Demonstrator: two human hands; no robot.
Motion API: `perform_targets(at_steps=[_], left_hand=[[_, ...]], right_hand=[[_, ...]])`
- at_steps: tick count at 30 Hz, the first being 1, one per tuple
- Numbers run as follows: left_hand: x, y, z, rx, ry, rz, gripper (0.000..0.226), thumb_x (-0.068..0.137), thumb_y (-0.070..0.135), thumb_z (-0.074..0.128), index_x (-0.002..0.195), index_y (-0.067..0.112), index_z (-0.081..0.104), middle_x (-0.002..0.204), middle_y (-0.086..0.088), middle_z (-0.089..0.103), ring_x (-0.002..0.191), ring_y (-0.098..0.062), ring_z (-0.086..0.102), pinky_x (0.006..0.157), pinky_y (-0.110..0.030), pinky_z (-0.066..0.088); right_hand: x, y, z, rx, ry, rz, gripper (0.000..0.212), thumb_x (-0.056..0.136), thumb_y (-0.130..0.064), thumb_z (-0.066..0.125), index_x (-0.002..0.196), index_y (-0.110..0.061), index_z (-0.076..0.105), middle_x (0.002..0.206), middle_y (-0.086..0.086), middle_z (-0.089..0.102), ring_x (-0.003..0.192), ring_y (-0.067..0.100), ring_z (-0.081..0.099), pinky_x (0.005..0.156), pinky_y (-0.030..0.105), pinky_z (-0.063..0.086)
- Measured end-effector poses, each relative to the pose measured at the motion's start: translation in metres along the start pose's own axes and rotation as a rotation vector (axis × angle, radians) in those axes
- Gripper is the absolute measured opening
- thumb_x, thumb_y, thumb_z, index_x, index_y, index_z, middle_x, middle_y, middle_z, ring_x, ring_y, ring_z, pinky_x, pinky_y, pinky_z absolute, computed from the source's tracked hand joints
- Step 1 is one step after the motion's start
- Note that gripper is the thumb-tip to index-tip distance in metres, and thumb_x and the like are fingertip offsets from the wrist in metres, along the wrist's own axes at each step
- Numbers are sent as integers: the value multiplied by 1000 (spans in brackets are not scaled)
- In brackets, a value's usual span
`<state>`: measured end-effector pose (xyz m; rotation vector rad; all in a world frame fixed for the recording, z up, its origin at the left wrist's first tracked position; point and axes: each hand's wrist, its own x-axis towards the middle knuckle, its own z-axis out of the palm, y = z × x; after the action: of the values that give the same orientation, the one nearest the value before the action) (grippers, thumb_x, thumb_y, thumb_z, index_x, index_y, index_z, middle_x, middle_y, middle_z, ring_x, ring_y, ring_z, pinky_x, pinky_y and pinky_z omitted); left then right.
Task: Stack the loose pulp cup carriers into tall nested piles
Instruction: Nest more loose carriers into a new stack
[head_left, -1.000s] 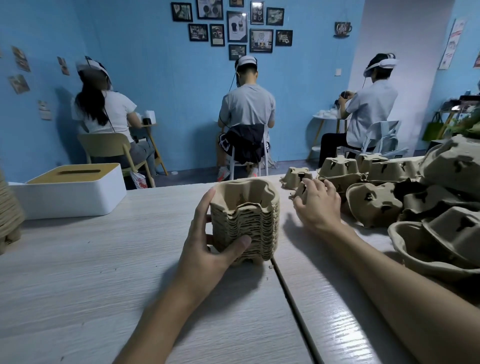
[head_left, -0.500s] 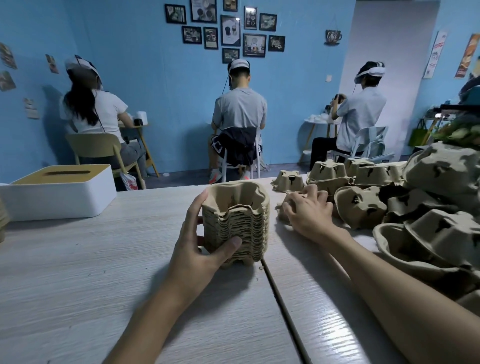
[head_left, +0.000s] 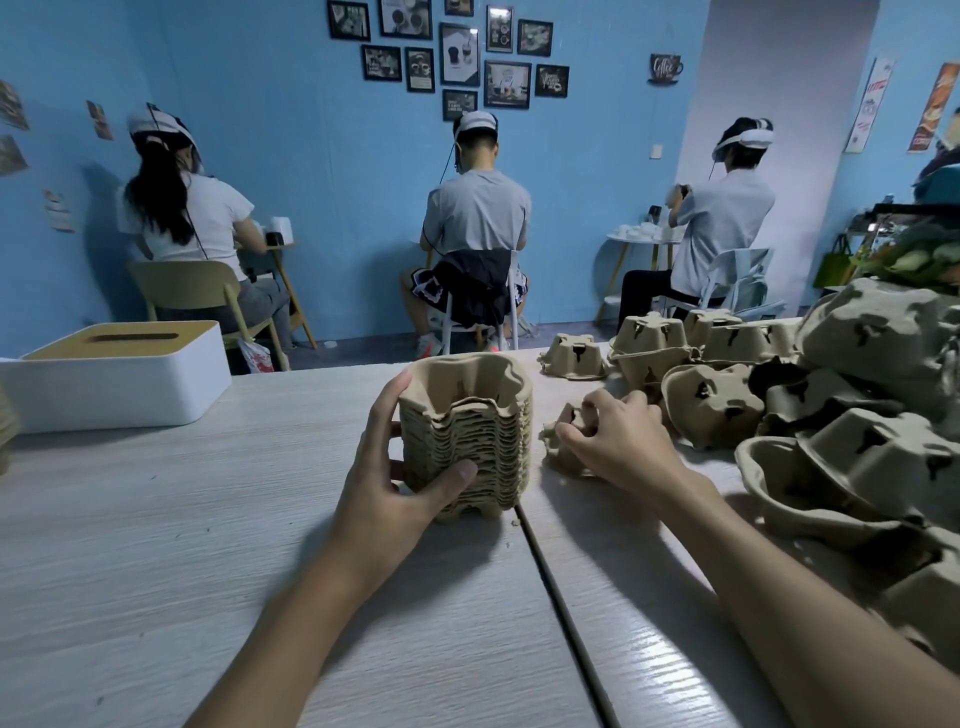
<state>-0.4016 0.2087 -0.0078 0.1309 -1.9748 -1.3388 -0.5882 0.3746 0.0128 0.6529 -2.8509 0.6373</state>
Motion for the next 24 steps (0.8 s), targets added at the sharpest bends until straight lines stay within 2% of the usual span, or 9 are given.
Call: perform_targets(at_steps=[5, 7, 10, 13, 16, 19, 22, 23, 24], left_hand=[[0, 0, 0, -5, -7, 1, 87, 66, 43, 80, 133, 70, 32, 128, 12, 55, 92, -13, 69, 71, -31, 61], [0, 0, 0, -5, -4, 2, 87, 66, 44, 80, 133, 70, 32, 127, 11, 55, 91, -13, 69, 70, -30, 61], [0, -1, 0, -5, -7, -5, 87, 66, 44, 80, 135, 68, 32, 128, 10, 55, 94, -14, 69, 70, -29, 61], [0, -1, -1, -4, -7, -8, 88, 67, 43, 80, 137, 66, 31, 127, 11, 56, 93, -14, 69, 69, -30, 61], [1, 0, 0, -9, -10, -6, 88, 67, 41, 80, 136, 66, 32, 125, 14, 56, 90, -12, 69, 66, -28, 60], [0, 0, 0, -12, -6, -8, 88, 67, 39, 80, 137, 64, 32, 123, 12, 58, 89, -13, 69, 65, -28, 60], [0, 1, 0, -14, -13, -16, 88, 69, 38, 80, 138, 62, 32, 123, 13, 57, 90, -13, 69, 65, -27, 59], [0, 1, 0, -14, -16, -16, 88, 69, 38, 80, 139, 62, 31, 123, 13, 57, 90, -12, 69, 65, -26, 59], [0, 1, 0, -14, -18, -16, 88, 69, 38, 80, 139, 63, 31, 123, 13, 57, 90, -11, 69, 65, -27, 60]], right_hand=[[0, -3, 2, 158, -7, -50, 65, 82, -39, 62, 140, -20, 42, 126, 19, 47, 122, 36, 40, 101, 41, 38], [1, -2, 3, 183, 6, -56, 62, 84, -34, 62, 139, -17, 42, 125, 21, 49, 121, 36, 42, 98, 40, 40], [3, 1, 4, 146, 38, -69, 55, 86, -39, 65, 133, -16, 47, 124, 18, 54, 118, 35, 47, 95, 41, 42], [6, 2, 2, 258, 175, -112, 54, 84, -35, 72, 129, -18, 49, 122, 14, 56, 117, 32, 51, 98, 45, 43], [6, -2, -4, 522, 301, -167, 59, 83, -17, 76, 133, -14, 45, 120, 11, 57, 111, 24, 54, 97, 32, 42], [3, -5, -5, 656, 240, -173, 65, 84, -11, 74, 138, -16, 38, 115, 10, 58, 103, 21, 58, 88, 21, 39], [2, -4, -1, 572, 103, -251, 74, 85, -12, 73, 144, -24, 31, 126, 9, 56, 113, 21, 56, 97, 25, 40], [2, -3, -1, 537, 94, -269, 77, 85, -11, 71, 147, -27, 28, 128, 10, 52, 111, 20, 55, 97, 21, 40], [3, -2, -3, 516, 94, -284, 80, 86, -8, 68, 150, -31, 25, 128, 11, 46, 102, 17, 55, 90, 11, 39]])
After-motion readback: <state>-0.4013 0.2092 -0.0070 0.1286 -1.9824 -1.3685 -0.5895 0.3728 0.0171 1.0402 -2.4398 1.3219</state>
